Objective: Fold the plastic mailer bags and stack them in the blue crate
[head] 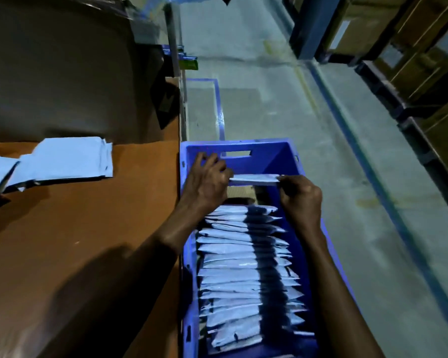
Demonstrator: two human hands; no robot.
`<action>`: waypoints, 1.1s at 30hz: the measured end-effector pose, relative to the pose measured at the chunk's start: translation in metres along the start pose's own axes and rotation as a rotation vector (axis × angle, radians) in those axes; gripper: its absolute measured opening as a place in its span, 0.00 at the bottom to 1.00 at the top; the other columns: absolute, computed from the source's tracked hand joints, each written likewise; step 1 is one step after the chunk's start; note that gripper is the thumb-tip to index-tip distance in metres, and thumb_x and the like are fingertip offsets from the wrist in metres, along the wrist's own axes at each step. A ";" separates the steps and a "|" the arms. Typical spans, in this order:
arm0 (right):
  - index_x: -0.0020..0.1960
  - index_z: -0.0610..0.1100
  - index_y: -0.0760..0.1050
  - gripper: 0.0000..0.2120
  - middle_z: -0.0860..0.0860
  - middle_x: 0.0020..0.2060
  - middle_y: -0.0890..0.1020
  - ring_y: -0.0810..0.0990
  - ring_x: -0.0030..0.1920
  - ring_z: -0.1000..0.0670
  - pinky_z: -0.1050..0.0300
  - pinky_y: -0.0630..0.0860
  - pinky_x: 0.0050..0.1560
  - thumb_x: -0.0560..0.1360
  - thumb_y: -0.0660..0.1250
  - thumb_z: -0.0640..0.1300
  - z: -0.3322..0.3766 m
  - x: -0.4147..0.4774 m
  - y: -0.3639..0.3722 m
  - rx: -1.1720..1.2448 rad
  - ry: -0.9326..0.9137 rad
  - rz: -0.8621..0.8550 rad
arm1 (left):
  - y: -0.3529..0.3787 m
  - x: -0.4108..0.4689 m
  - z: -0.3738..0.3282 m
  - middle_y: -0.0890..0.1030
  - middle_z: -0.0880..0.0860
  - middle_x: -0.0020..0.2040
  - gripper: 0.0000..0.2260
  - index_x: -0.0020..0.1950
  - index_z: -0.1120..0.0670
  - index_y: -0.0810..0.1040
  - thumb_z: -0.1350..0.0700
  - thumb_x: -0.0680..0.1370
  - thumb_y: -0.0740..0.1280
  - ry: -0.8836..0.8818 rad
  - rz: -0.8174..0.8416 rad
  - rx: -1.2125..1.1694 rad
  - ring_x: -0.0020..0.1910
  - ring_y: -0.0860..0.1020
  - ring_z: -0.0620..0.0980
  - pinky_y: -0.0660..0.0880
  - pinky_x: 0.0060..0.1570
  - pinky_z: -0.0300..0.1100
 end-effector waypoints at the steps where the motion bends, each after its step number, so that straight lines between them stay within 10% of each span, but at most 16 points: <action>1: 0.48 0.40 0.87 0.10 0.42 0.43 0.87 0.87 0.42 0.41 0.55 0.74 0.47 0.69 0.72 0.34 -0.011 -0.002 0.013 0.000 0.023 0.038 | 0.017 0.003 -0.003 0.82 0.55 0.45 0.08 0.49 0.54 0.85 0.59 0.71 0.73 -0.021 0.116 0.028 0.52 0.78 0.61 0.65 0.58 0.55; 7: 0.49 0.38 0.87 0.10 0.39 0.46 0.87 0.86 0.46 0.36 0.45 0.82 0.50 0.70 0.74 0.29 -0.059 -0.024 0.082 -0.035 0.174 0.324 | 0.092 -0.009 0.004 0.83 0.54 0.56 0.10 0.56 0.50 0.80 0.58 0.76 0.68 -0.275 0.623 0.008 0.60 0.79 0.59 0.68 0.64 0.51; 17: 0.37 0.41 0.83 0.11 0.44 0.31 0.81 0.79 0.37 0.39 0.48 0.68 0.54 0.59 0.81 0.30 -0.070 -0.046 0.126 -0.454 -0.130 0.498 | 0.138 -0.030 0.013 0.81 0.58 0.64 0.13 0.61 0.54 0.82 0.57 0.81 0.60 -0.498 0.777 -0.149 0.64 0.78 0.61 0.69 0.66 0.53; 23: 0.49 0.39 0.84 0.06 0.41 0.47 0.83 0.78 0.51 0.35 0.45 0.76 0.46 0.73 0.72 0.39 -0.060 -0.029 0.131 -0.417 -0.057 0.485 | 0.174 -0.036 0.008 0.74 0.61 0.73 0.14 0.68 0.54 0.72 0.53 0.84 0.57 -0.576 1.010 -0.355 0.70 0.73 0.63 0.70 0.67 0.54; 27: 0.69 0.51 0.80 0.22 0.48 0.71 0.78 0.72 0.71 0.41 0.45 0.70 0.64 0.84 0.55 0.58 -0.064 -0.031 0.166 -0.267 -0.044 0.786 | 0.179 -0.036 0.006 0.70 0.57 0.77 0.20 0.75 0.48 0.70 0.56 0.82 0.58 -0.618 0.974 -0.381 0.76 0.68 0.60 0.62 0.73 0.53; 33: 0.82 0.50 0.62 0.27 0.44 0.81 0.64 0.58 0.81 0.43 0.48 0.51 0.80 0.88 0.44 0.58 -0.086 -0.061 0.193 -0.259 -0.027 1.128 | 0.189 -0.047 -0.005 0.64 0.55 0.81 0.23 0.80 0.48 0.63 0.53 0.84 0.50 -0.601 1.103 -0.365 0.79 0.62 0.59 0.54 0.76 0.61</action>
Point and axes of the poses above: each hand's wrist, its own x-axis towards the middle knuckle, its own y-axis out of the palm, z = x × y, the point moved 8 cm from there along x, towards the middle knuckle
